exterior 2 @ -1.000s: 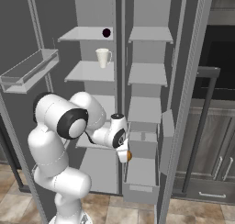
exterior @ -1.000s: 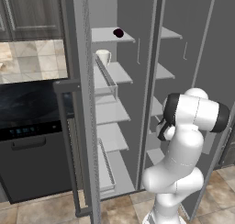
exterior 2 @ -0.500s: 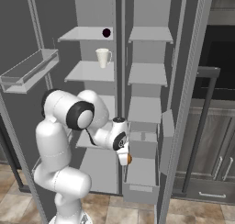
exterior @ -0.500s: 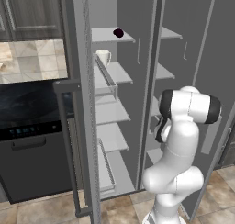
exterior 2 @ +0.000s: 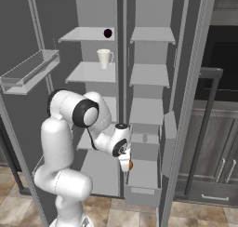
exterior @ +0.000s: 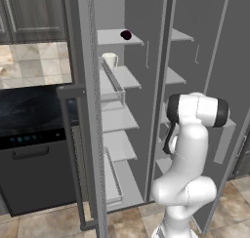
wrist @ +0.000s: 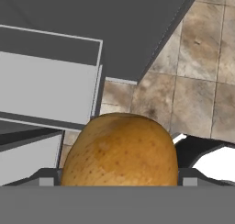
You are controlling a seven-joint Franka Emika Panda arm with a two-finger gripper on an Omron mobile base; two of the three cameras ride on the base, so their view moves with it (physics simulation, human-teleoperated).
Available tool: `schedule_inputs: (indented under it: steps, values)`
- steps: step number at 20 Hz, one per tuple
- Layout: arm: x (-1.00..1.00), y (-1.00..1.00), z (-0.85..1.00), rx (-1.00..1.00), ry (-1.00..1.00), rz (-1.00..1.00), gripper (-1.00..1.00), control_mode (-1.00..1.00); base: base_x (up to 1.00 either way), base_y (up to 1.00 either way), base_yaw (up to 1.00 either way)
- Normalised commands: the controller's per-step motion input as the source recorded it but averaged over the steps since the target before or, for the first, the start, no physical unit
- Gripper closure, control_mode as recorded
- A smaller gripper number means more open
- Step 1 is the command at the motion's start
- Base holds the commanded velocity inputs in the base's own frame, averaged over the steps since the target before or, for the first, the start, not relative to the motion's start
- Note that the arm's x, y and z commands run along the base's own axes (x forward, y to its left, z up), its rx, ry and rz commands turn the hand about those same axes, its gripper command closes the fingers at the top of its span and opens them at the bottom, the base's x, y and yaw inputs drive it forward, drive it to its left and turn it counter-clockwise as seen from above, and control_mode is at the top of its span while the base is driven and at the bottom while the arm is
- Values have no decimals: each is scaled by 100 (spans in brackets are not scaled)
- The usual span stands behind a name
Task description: Take the eggplant and potato from the fridge shelf and place them in the freezer drawer to begin freezing them.
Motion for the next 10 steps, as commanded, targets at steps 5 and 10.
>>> schedule_inputs:
  steps: [5,10]
  values:
    - [0,-10,-22,6,0,0,100,-100,0,0,0]
    - [0,-8,-28,6,0,0,100,-100,0,0,0]
